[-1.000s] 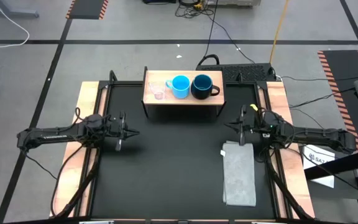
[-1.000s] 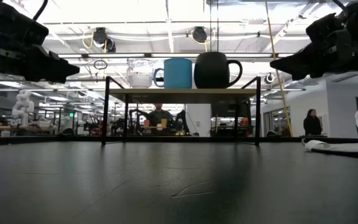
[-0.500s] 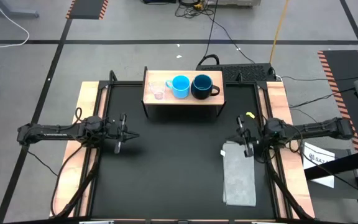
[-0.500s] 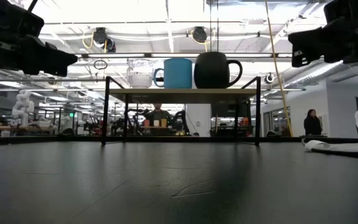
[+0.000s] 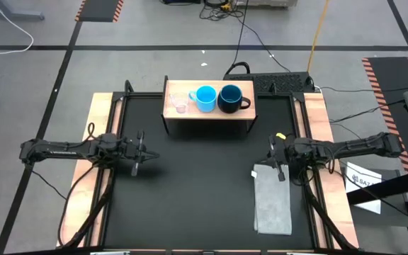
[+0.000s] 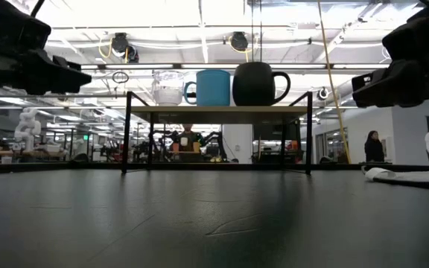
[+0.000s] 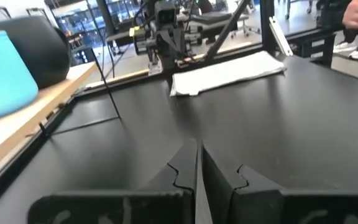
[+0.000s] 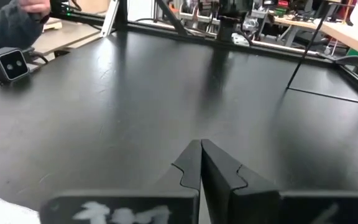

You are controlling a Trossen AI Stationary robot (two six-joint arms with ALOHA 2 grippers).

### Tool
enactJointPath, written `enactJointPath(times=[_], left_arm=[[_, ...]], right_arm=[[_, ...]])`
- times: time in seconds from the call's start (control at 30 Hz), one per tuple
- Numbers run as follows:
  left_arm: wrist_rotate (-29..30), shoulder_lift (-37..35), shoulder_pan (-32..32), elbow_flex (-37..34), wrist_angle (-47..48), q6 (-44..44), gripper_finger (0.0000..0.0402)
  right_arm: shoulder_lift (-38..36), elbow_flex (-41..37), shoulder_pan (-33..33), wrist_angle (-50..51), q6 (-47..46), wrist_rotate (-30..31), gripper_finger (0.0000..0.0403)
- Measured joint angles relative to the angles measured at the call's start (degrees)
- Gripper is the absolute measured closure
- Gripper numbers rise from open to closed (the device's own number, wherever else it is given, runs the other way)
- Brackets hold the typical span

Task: Stack small to large cups/mugs on shelf
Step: Return to Home Position

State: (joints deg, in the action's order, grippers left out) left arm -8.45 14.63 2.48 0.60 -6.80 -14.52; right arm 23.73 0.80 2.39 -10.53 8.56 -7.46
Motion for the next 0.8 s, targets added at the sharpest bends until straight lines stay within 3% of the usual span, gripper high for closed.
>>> enactJointPath(times=[0.57, 0.7, 0.8], left_arm=[[-1.08, 0.0, 0.0, -0.02, -1.68, 4.37, 0.0376], [-5.15, -0.01, 0.0, -0.02, -8.98, 9.98, 0.0376], [-8.81, -0.04, 0.0, -0.02, -13.14, 12.18, 0.0376]], right_arm=[[0.02, 0.0, -0.02, -1.36, -3.9, -1.01, 0.0403], [0.06, 0.0, -0.02, -7.31, -6.09, -1.88, 0.0403], [0.0, 0.0, -0.04, -13.07, -7.27, -6.52, 0.0403]])
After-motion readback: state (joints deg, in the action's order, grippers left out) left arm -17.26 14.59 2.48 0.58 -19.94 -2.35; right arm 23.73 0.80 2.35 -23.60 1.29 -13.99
